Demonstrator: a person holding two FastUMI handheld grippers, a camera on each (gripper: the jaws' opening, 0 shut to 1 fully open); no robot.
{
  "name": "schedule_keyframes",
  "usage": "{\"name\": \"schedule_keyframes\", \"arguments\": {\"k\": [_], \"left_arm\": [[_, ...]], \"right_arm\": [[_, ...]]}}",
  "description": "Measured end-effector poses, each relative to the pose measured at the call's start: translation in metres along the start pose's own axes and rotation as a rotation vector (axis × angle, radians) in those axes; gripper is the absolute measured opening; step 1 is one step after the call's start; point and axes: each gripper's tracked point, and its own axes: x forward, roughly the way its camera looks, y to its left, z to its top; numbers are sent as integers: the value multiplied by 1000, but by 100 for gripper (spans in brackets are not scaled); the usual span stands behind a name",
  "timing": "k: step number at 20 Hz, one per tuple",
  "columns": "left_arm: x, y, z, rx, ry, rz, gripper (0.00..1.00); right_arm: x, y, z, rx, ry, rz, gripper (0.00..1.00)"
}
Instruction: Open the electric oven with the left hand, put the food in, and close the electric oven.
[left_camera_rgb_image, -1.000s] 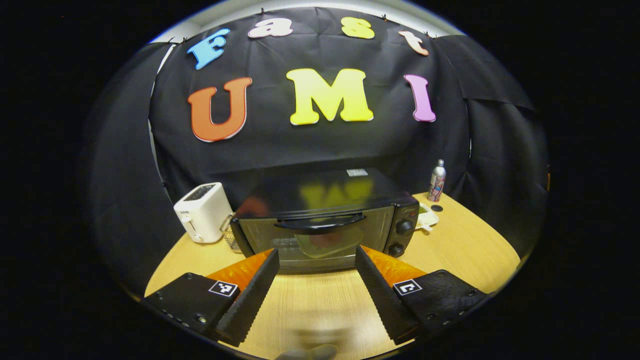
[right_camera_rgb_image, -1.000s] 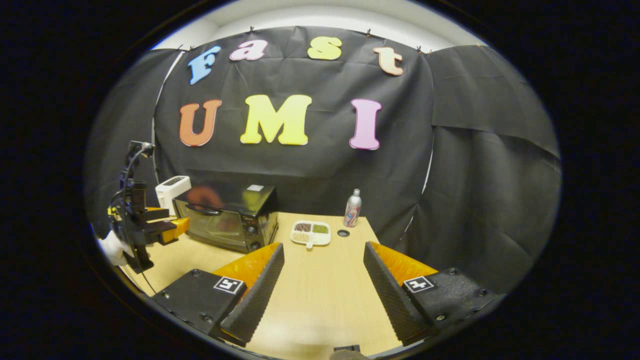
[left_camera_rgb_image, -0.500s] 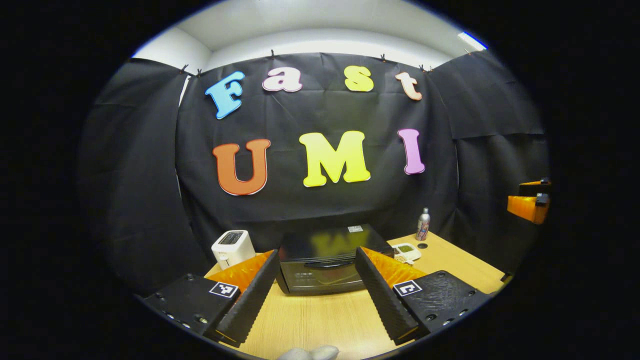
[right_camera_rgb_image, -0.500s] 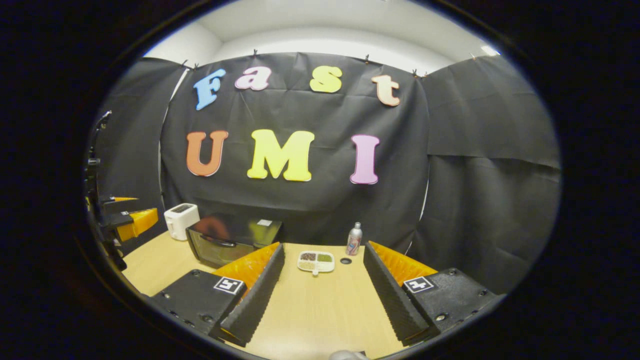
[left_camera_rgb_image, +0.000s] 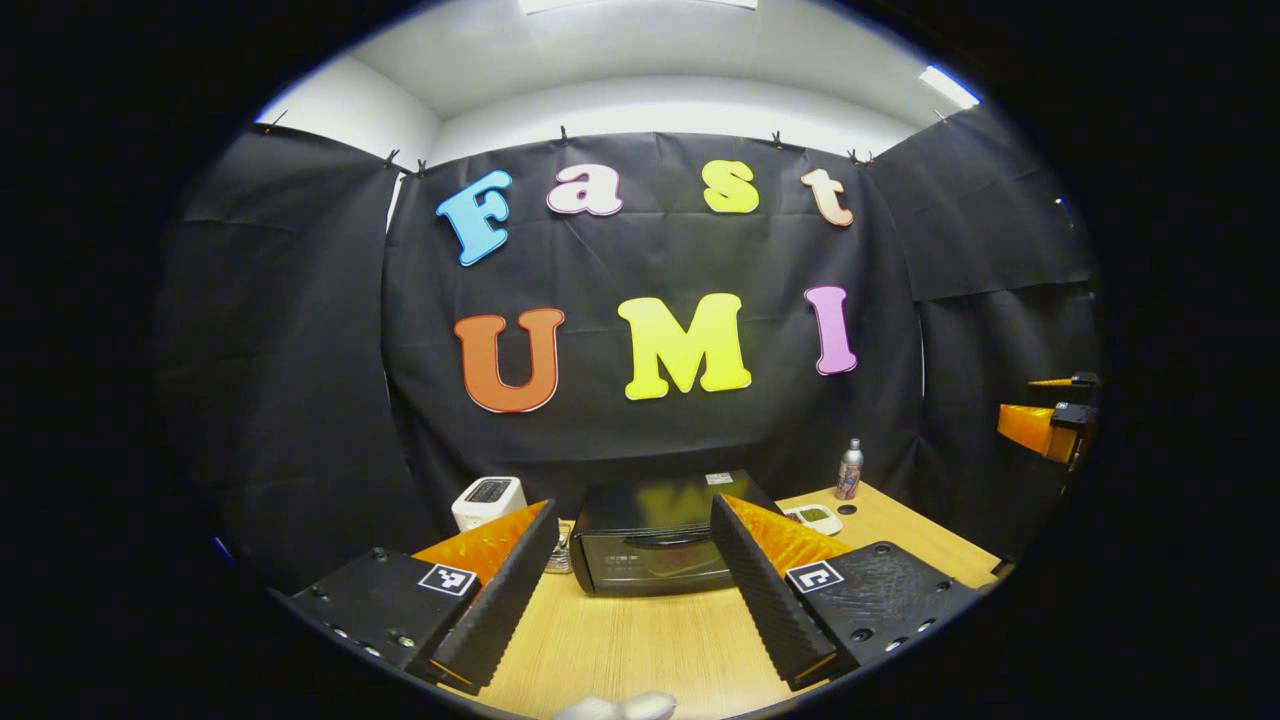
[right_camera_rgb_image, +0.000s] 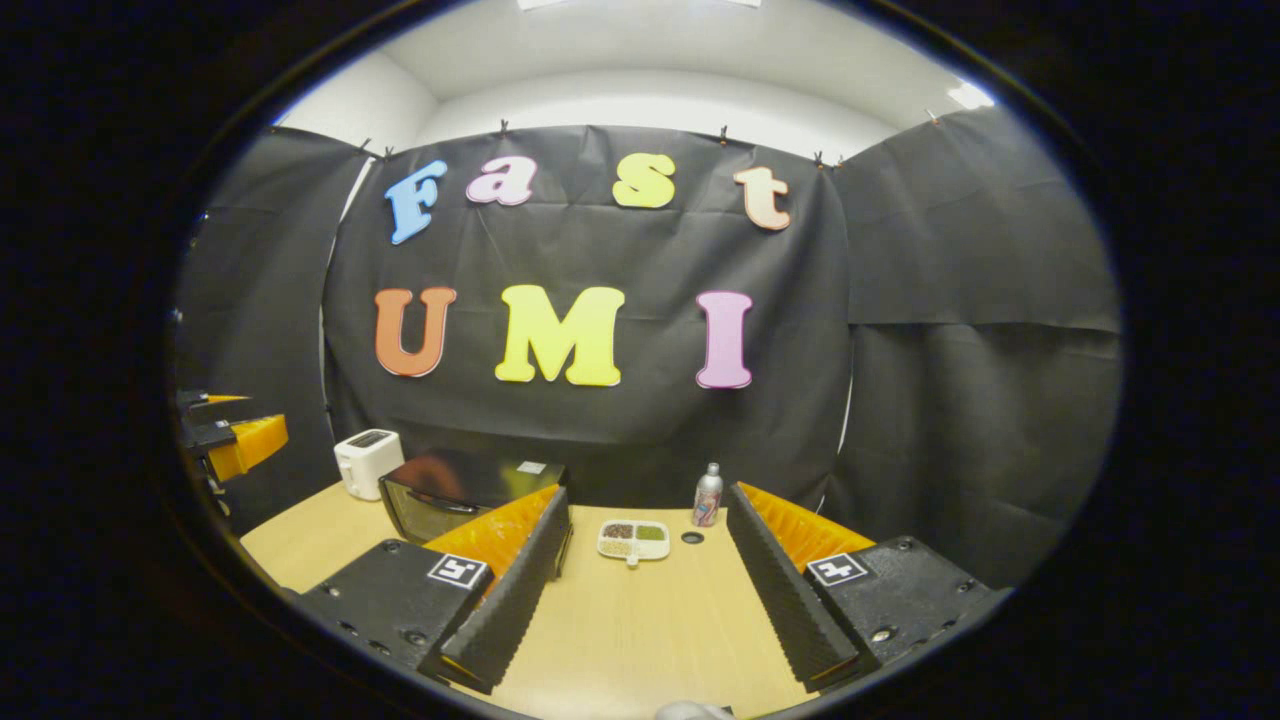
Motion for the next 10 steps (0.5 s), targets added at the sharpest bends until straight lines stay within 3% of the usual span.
{"name": "schedule_keyframes", "arguments": {"k": [1, 2, 10], "left_arm": [[-1, 0, -1, -1, 3, 4, 96], [-1, -1, 1, -8, 1, 5, 96], [-8, -6, 17, -9, -34, 7, 96]], "right_arm": [[0, -1, 1, 4, -1, 0, 100], [0, -1, 3, 7, -5, 4, 96], [0, 0, 18, 0, -36, 8, 96]]}}
